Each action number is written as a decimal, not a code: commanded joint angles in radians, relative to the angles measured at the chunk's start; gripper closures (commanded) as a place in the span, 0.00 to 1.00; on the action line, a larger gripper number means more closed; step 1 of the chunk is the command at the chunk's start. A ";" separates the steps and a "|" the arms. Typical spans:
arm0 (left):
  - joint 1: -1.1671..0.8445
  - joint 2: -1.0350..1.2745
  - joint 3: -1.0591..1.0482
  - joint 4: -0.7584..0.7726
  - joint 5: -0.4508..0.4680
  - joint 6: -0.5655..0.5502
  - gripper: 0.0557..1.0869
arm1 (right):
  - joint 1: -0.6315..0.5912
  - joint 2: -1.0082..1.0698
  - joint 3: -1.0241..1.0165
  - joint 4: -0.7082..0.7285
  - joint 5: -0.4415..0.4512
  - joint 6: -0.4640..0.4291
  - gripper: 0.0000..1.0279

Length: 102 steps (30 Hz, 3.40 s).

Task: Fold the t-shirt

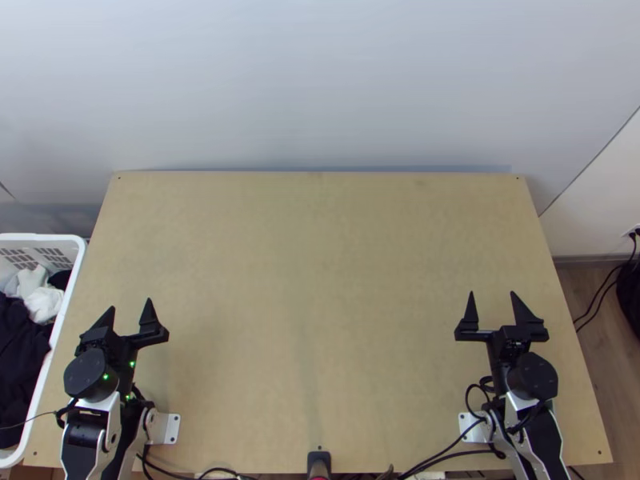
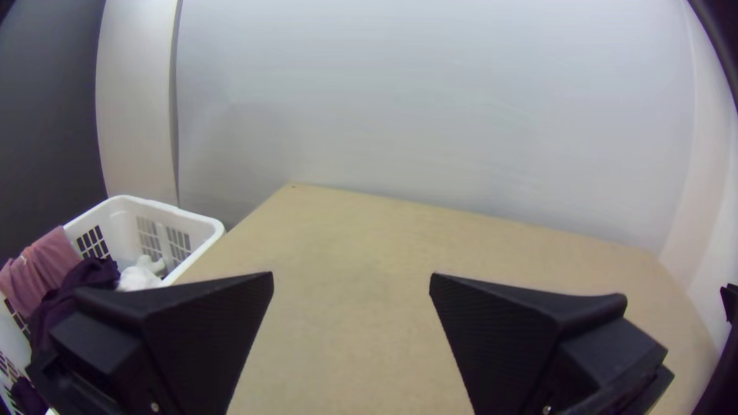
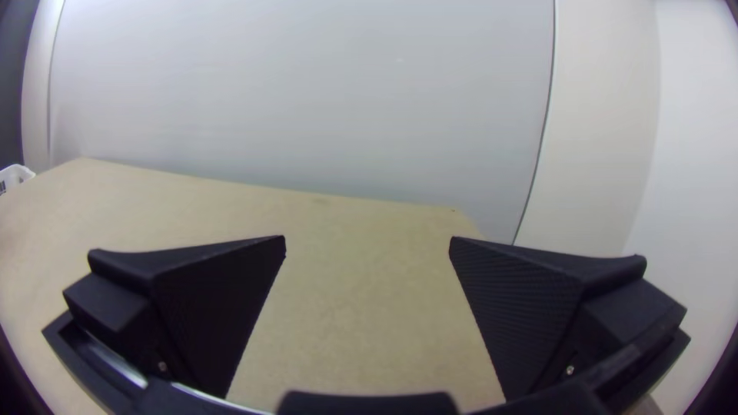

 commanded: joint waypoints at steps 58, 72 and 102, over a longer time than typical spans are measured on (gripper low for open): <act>0.000 0.000 0.000 -0.011 0.000 0.000 0.04 | 0.226 -0.004 0.011 -0.060 0.077 0.236 0.03; 0.023 -0.001 0.034 -0.032 -0.032 0.071 0.04 | 0.124 0.005 0.103 0.189 0.219 -0.271 0.03; 0.695 0.617 0.479 0.017 -0.110 0.135 0.04 | 0.122 0.523 0.720 -0.390 0.304 0.161 0.03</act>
